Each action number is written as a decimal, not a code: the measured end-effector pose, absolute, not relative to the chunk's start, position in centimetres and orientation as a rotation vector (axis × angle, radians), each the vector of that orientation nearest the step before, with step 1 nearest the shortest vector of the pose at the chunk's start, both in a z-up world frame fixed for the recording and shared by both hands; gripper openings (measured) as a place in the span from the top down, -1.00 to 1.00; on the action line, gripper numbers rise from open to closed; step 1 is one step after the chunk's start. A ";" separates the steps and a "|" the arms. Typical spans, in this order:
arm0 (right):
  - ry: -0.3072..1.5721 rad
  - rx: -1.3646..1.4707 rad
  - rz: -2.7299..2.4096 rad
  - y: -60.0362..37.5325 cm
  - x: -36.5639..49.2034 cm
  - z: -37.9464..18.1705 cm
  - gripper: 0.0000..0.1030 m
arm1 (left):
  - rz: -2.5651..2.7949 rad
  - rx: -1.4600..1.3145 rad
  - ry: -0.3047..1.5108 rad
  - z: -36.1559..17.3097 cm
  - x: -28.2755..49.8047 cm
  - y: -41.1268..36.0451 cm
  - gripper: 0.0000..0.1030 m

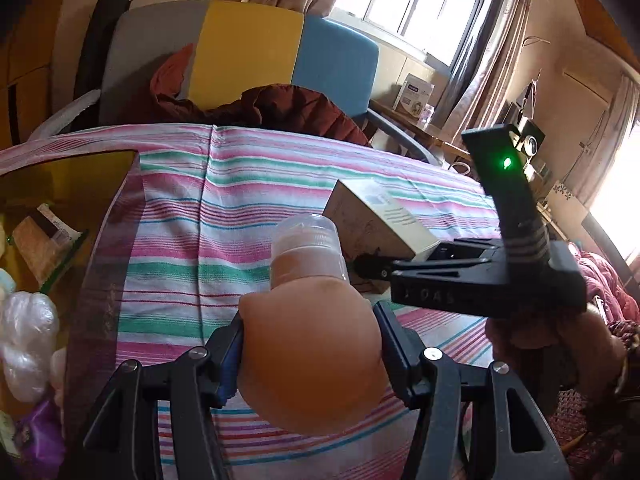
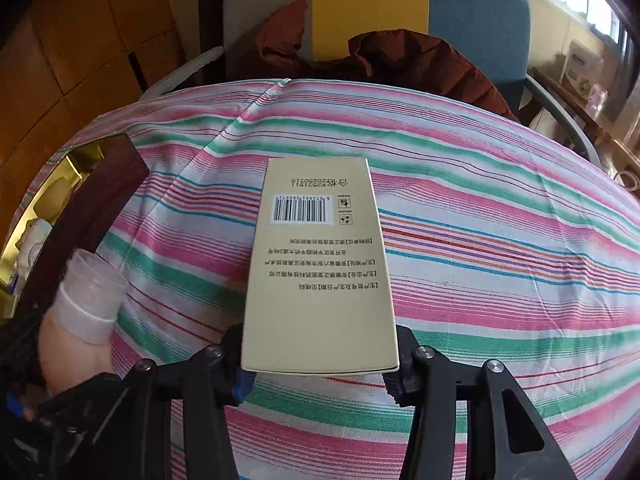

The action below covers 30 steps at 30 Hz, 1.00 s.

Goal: Organize objects
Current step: 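Carry the bottle over the gold tray with left tool and open it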

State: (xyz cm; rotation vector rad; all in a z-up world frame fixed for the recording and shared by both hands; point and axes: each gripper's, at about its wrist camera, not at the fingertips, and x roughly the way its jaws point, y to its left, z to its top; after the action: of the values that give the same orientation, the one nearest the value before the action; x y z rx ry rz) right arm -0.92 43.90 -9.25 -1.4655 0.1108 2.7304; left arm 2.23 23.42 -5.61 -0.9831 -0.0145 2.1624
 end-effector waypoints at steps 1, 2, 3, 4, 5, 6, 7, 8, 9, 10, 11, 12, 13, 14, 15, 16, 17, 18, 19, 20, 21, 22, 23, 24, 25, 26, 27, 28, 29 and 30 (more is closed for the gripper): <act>0.096 -1.462 2.734 43.7 -0.9 -9.2 0.02 | 2.166 -0.971 -0.035 -5.1 2.2 22.9 -0.15; 0.086 -1.460 2.737 43.4 -0.8 -9.2 0.02 | 2.171 -0.960 -0.060 -4.5 2.1 22.2 -0.15; 0.084 -1.457 2.738 43.3 -0.7 -9.2 0.02 | 2.180 -0.951 -0.083 -4.0 1.8 21.6 -0.15; 0.092 -1.454 2.739 43.3 -0.6 -9.2 0.02 | 2.192 -0.947 -0.103 -3.6 1.6 20.9 -0.15; 0.105 -1.451 2.741 43.4 -0.4 -9.2 0.02 | 2.206 -0.951 -0.121 -3.2 1.1 20.1 -0.15; 0.114 -1.445 2.742 43.5 -0.1 -9.1 0.02 | 2.221 -0.958 -0.143 -2.9 0.5 19.4 -0.15; 0.115 -1.441 2.743 43.5 0.0 -9.0 0.02 | 2.242 -0.964 -0.174 -2.6 -0.1 18.4 -0.15; 0.113 -1.438 2.743 43.4 0.1 -9.0 0.02 | 2.260 -0.972 -0.206 -2.4 -0.8 17.4 -0.16; 0.112 -1.434 2.743 43.3 0.1 -9.0 0.02 | 2.272 -0.989 -0.245 -2.3 -1.6 16.3 -0.16; 0.116 -1.431 2.743 43.2 0.3 -9.0 0.02 | 2.283 -1.009 -0.287 -2.3 -2.6 15.3 -0.16; 0.125 -1.426 2.745 43.1 0.5 -9.0 0.02 | 2.295 -1.029 -0.334 -2.4 -3.5 14.2 -0.16; 0.131 -1.423 2.747 43.0 0.7 -9.0 0.02 | 2.299 -1.054 -0.381 -2.5 -4.4 13.2 -0.16; 0.134 -1.421 2.748 42.8 0.8 -9.0 0.02 | 2.301 -1.079 -0.427 -2.6 -5.5 12.1 -0.16; 0.132 -1.418 2.748 42.6 0.9 -9.0 0.02 | 2.303 -1.103 -0.466 -2.8 -6.5 11.1 -0.16; 0.127 -1.417 2.748 42.4 1.0 -9.0 0.02 | 2.302 -1.129 -0.492 -2.9 -7.4 10.2 -0.17; 0.120 -1.415 2.746 42.3 1.0 -9.0 0.02 | 2.302 -1.152 -0.515 -3.1 -8.1 9.5 -0.17; 0.118 -1.415 2.745 42.1 1.1 -8.9 0.02 | 2.302 -1.176 -0.547 -3.3 -9.0 8.7 -0.17; 0.121 -1.416 2.744 42.1 1.1 -9.0 0.02 | 2.300 -1.205 -0.583 -3.5 -10.0 8.0 -0.17; 0.127 -1.417 2.742 42.0 1.1 -8.9 0.02 | 2.296 -1.229 -0.612 -3.8 -10.8 7.4 -0.17; 0.134 -1.418 2.738 42.0 1.2 -8.9 0.02 | 2.295 -1.249 -0.647 -4.1 -11.7 6.7 -0.17; 0.137 -1.421 2.734 41.9 1.2 -8.9 0.02 | 2.302 -1.276 -0.667 -4.4 -12.4 6.2 -0.17; 0.140 -1.426 2.729 41.8 1.2 -8.9 0.02 | 2.305 -1.315 -0.667 -4.8 -13.4 6.1 -0.18; 0.146 -1.430 2.725 41.7 1.2 -8.8 0.02 | 2.308 -1.350 -0.661 -5.2 -14.1 5.8 -0.18; 0.156 -1.436 2.723 41.6 1.3 -8.7 0.02 | 2.316 -1.380 -0.659 -5.5 -14.7 5.5 -0.18; 0.166 -1.441 2.723 41.4 1.3 -8.6 0.02 | 2.321 -1.423 -0.653 -6.1 -15.5 5.2 -0.19; 0.169 -1.441 2.727 41.2 1.4 -8.5 0.02 | 2.319 -1.460 -0.656 -6.6 -16.2 5.0 -0.19; 0.159 -1.433 2.733 40.8 1.5 -8.2 0.02 | 2.308 -1.496 -0.673 -7.2 -16.9 4.6 -0.22; 0.139 -1.421 2.742 40.4 1.6 -7.9 0.02 | 2.303 -1.523 -0.680 -7.6 -17.4 4.4 -0.24; 0.108 -1.404 2.756 39.9 1.7 -7.5 0.02 | 2.310 -1.548 -0.677 -7.9 -17.9 4.2 -0.28; 0.080 -1.388 2.770 39.3 1.8 -7.0 0.02 | 2.325 -1.562 -0.677 -8.1 -18.3 4.0 -0.33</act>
State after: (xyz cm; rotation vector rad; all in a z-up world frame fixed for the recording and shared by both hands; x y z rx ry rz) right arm 1.80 39.33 -7.05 -1.3884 0.0799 2.7695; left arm -18.26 3.96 -8.10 -1.5622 -0.6766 2.3250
